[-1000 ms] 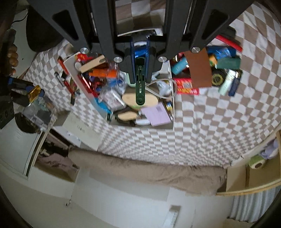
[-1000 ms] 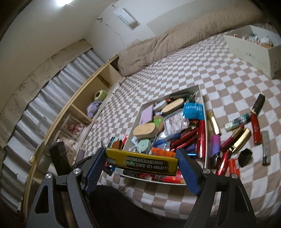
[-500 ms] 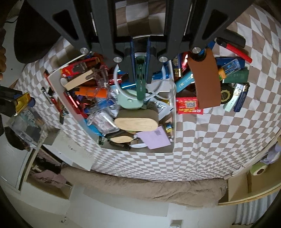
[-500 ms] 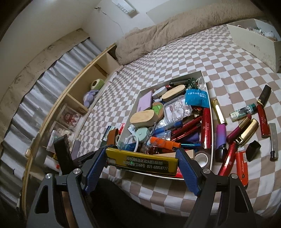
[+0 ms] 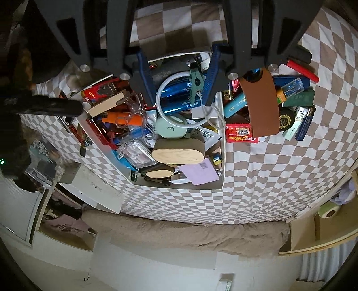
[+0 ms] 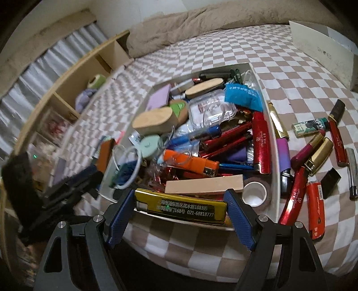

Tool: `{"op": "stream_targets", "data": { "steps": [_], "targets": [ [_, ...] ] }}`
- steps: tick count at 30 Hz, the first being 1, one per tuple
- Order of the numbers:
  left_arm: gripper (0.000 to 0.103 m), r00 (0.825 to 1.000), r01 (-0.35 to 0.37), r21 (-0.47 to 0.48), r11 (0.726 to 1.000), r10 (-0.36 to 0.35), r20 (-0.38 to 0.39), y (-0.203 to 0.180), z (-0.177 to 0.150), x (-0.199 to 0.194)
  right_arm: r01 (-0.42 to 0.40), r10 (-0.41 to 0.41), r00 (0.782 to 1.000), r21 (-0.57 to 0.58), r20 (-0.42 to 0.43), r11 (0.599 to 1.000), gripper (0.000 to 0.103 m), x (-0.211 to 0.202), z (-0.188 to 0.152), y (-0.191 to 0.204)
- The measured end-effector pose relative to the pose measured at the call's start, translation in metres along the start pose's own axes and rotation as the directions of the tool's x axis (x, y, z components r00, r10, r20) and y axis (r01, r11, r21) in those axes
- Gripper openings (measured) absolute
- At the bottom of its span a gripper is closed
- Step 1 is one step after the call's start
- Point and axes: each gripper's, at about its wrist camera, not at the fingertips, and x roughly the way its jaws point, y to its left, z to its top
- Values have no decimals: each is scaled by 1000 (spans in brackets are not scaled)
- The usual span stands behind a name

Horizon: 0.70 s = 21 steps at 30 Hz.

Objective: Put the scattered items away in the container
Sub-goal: 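Release the gold lighter and green lighter into the tray with both grippers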

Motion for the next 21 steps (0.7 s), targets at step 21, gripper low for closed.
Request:
{"op": "stream_targets", "data": {
  "steps": [21],
  "targets": [
    [43,999,30,-75,997,-28,33,14,-1,-7,101,-107,994,-145,-37,984,97,28,-9,41]
  ]
}}
